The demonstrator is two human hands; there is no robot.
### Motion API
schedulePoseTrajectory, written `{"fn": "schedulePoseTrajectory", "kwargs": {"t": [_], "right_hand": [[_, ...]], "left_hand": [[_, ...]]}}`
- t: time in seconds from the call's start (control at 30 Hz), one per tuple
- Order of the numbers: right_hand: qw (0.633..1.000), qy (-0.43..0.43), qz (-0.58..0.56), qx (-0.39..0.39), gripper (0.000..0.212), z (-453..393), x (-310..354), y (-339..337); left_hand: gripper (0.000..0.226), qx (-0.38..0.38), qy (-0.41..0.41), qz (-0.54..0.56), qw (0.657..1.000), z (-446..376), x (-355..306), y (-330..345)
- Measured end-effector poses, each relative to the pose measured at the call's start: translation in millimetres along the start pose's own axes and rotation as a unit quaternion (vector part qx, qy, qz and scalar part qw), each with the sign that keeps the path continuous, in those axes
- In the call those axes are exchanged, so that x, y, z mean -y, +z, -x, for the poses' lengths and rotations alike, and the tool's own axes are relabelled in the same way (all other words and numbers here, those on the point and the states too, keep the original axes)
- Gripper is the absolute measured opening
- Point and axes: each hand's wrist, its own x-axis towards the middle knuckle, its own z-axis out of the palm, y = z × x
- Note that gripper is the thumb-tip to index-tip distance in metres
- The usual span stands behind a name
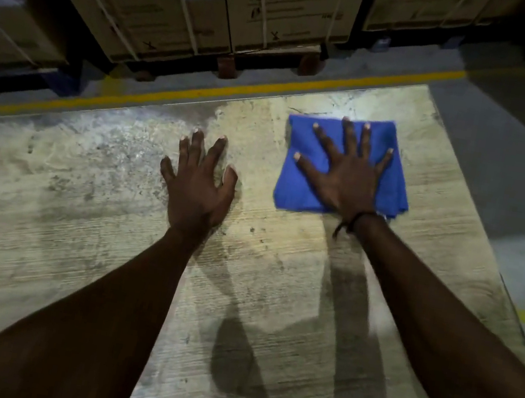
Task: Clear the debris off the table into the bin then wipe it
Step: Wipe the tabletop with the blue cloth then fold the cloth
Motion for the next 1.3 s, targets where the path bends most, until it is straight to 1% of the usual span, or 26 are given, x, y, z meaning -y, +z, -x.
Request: {"fn": "schedulePoseTrajectory", "kwargs": {"t": [0.07,0.13,0.2,0.27,0.33,0.37,0.47,0.57,0.63,0.7,0.8,0.87,0.9,0.97,1.03,1.13,1.2,1.23,1.3], "right_hand": [[0.999,0.037,-0.017,0.001,0.076,-18,0,1],[0.999,0.046,-0.007,-0.015,0.077,1,13,7],[1.000,0.002,0.019,-0.022,0.078,55,33,10],[0.997,-0.069,0.021,-0.015,0.077,122,47,11],[0.993,-0.114,0.022,-0.011,0.075,162,40,10],[0.992,-0.120,0.026,-0.005,0.075,162,30,9],[0.995,-0.075,0.058,-0.011,0.076,108,-4,5],[1.000,0.024,0.009,0.003,0.076,44,-28,-9],[0.998,0.063,-0.020,0.003,0.076,36,-24,-7],[0.998,0.053,0.001,-0.014,0.076,67,-3,0],[0.998,-0.037,0.039,-0.017,0.073,167,34,5],[0.996,-0.085,0.028,-0.015,0.070,227,37,3],[0.995,-0.094,0.031,-0.022,0.068,247,29,1],[0.995,-0.079,0.061,-0.023,0.070,246,3,-1],[0.997,-0.029,0.076,-0.016,0.073,209,-23,-7],[0.998,0.054,0.006,0.013,0.074,142,-40,-18],[0.996,0.088,-0.017,0.016,0.075,127,-35,-16],[0.996,0.092,-0.010,0.009,0.076,134,-28,-13],[0.998,0.054,0.030,-0.010,0.076,174,-7,-4]], "left_hand": [[0.059,0.006,-0.004,-0.004,1.000,-1,1,0],[0.059,0.008,-0.005,-0.013,1.000,-3,2,1],[0.059,0.012,-0.006,-0.014,1.000,-3,2,1],[0.059,0.014,-0.008,-0.014,1.000,-3,2,1],[0.059,0.013,-0.007,-0.013,1.000,-2,2,1],[0.059,0.012,-0.006,-0.010,1.000,-2,2,1],[0.059,0.009,0.004,-0.007,1.000,-2,3,1],[0.059,-0.001,0.015,-0.006,1.000,-1,2,0],[0.059,-0.002,0.013,-0.010,1.000,-2,3,-1],[0.059,-0.001,0.009,-0.018,1.000,-1,2,-1],[0.060,0.001,0.012,-0.020,1.000,1,0,-3],[0.061,0.001,0.017,-0.021,1.000,-1,1,-5],[0.062,0.001,0.018,-0.022,1.000,1,2,-5],[0.063,-0.001,0.023,-0.026,0.999,3,4,-4],[0.063,0.000,0.030,-0.026,0.999,4,5,-2],[0.065,0.007,0.032,-0.022,0.999,10,6,-3],[0.066,0.010,0.025,-0.025,0.999,24,3,-3],[0.066,0.014,0.023,-0.027,0.999,36,1,-2],[0.067,0.021,0.026,-0.034,0.999,65,-2,1]]}}
